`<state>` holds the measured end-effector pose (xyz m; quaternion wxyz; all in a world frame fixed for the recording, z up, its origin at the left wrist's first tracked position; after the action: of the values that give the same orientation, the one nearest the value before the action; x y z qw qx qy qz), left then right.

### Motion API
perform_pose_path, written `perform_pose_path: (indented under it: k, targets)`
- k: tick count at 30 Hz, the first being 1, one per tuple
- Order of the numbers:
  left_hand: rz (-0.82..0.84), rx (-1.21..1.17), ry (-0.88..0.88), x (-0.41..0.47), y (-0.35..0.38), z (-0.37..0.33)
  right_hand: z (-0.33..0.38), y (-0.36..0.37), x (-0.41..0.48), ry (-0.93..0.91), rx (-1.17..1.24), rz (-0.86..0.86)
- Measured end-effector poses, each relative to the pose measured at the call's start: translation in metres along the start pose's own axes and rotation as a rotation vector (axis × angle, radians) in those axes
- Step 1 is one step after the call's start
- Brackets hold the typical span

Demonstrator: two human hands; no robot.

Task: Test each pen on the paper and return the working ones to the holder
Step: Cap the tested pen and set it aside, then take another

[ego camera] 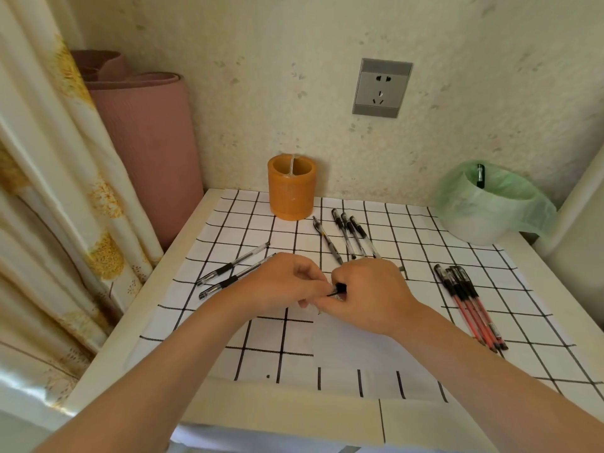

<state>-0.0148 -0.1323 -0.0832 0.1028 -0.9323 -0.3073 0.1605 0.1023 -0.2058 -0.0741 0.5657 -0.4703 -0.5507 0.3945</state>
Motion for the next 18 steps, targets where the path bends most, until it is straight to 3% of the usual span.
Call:
perform_pose_path:
  k: [3,10,18]
  targets:
    - [-0.140,0.036,0.017,0.003,-0.016,0.001,0.000,0.004,-0.002,-0.069,0.150,0.041]
    - [-0.548,0.017,0.065,0.000,-0.068,-0.001,-0.015,0.011,0.000,-0.023,0.315,-0.001]
    - [-0.538,-0.039,0.081,0.003,-0.075,0.005,-0.013,0.014,0.015,0.108,0.336,0.051]
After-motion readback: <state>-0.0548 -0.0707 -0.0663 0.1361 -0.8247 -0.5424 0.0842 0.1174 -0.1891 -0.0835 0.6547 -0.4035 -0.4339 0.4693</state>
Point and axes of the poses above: each hand's wrist, its own x-axis towards the middle knuckle, its own y-axis out of the palm, z = x × y, the point moved 6 cm from there along x, towards the middle knuckle, and after that the axes turned 8 degrees about -x, right-handed, at the moved point
